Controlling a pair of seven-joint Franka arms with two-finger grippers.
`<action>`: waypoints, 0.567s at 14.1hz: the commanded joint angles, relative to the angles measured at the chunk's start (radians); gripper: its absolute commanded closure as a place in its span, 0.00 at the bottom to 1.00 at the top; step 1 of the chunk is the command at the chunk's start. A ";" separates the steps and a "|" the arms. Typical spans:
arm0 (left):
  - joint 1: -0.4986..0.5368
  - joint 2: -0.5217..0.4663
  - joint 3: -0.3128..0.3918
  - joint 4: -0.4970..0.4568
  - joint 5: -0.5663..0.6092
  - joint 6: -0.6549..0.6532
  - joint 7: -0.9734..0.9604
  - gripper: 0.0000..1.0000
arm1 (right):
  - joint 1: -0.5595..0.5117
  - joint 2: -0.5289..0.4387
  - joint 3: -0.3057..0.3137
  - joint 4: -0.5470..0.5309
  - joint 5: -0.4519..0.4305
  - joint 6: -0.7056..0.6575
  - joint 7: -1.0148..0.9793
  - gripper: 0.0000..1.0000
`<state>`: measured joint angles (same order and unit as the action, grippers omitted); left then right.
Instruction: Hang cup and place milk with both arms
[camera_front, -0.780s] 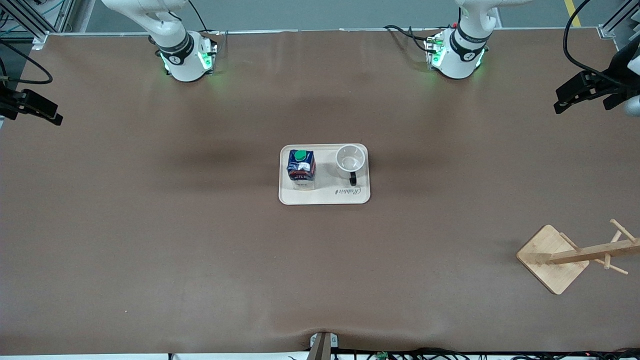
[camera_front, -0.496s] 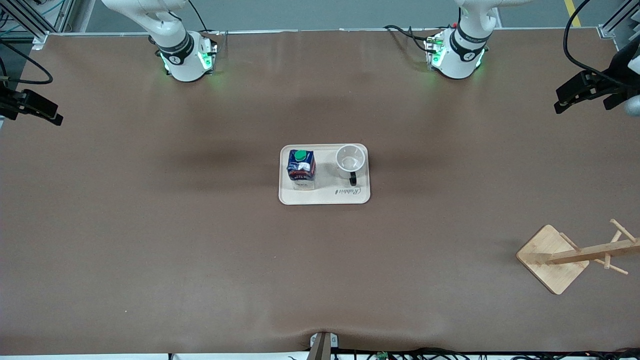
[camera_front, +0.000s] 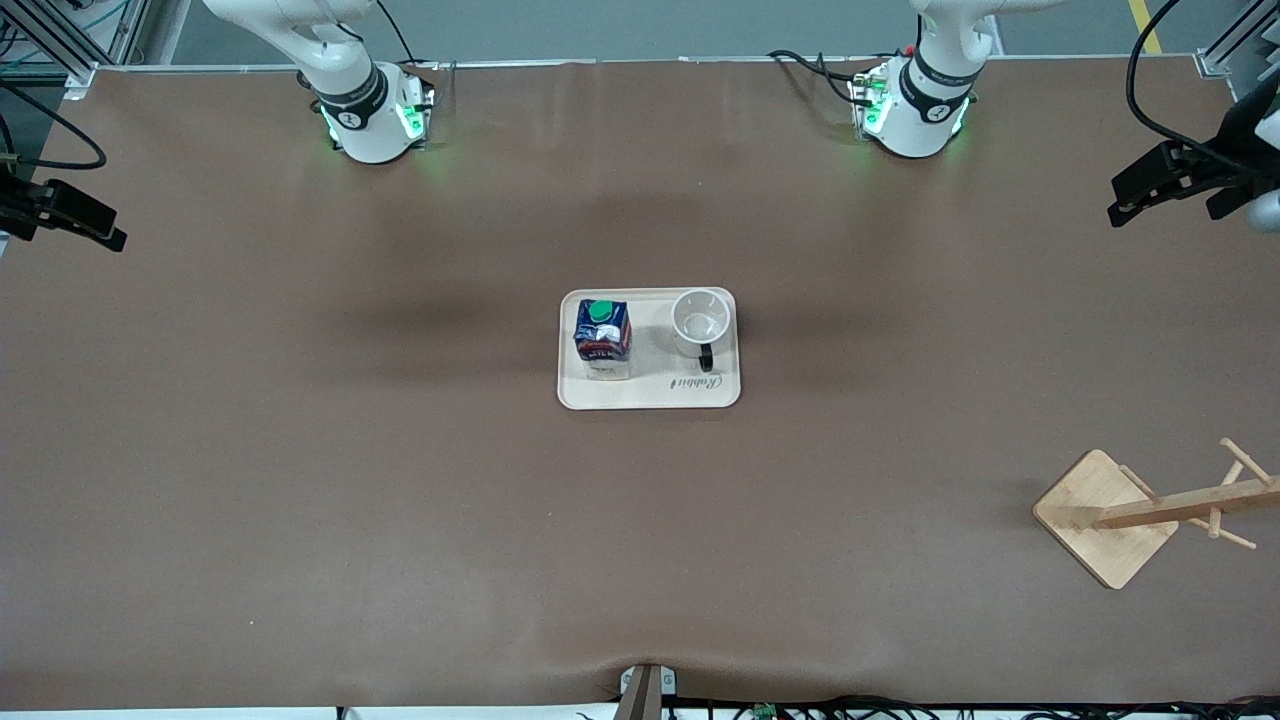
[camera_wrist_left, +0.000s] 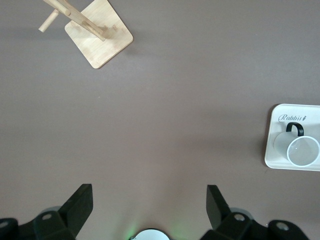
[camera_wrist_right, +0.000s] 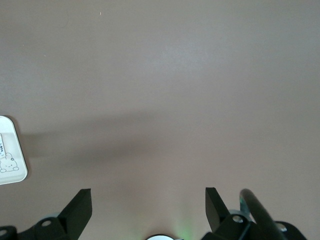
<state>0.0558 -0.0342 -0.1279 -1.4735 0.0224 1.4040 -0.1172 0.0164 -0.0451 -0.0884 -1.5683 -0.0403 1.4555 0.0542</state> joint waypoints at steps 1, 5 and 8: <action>-0.005 -0.012 -0.010 0.002 -0.009 -0.031 -0.012 0.00 | -0.012 -0.004 0.010 -0.012 0.010 0.009 -0.008 0.00; -0.005 -0.004 -0.061 -0.017 -0.009 -0.028 -0.022 0.00 | -0.013 -0.004 0.010 -0.010 0.010 0.009 -0.008 0.00; -0.007 0.000 -0.107 -0.063 -0.009 0.013 -0.067 0.00 | -0.015 -0.004 0.010 -0.010 0.010 0.006 -0.010 0.00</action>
<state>0.0490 -0.0323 -0.2044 -1.5050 0.0224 1.3907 -0.1474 0.0163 -0.0422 -0.0883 -1.5692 -0.0402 1.4563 0.0542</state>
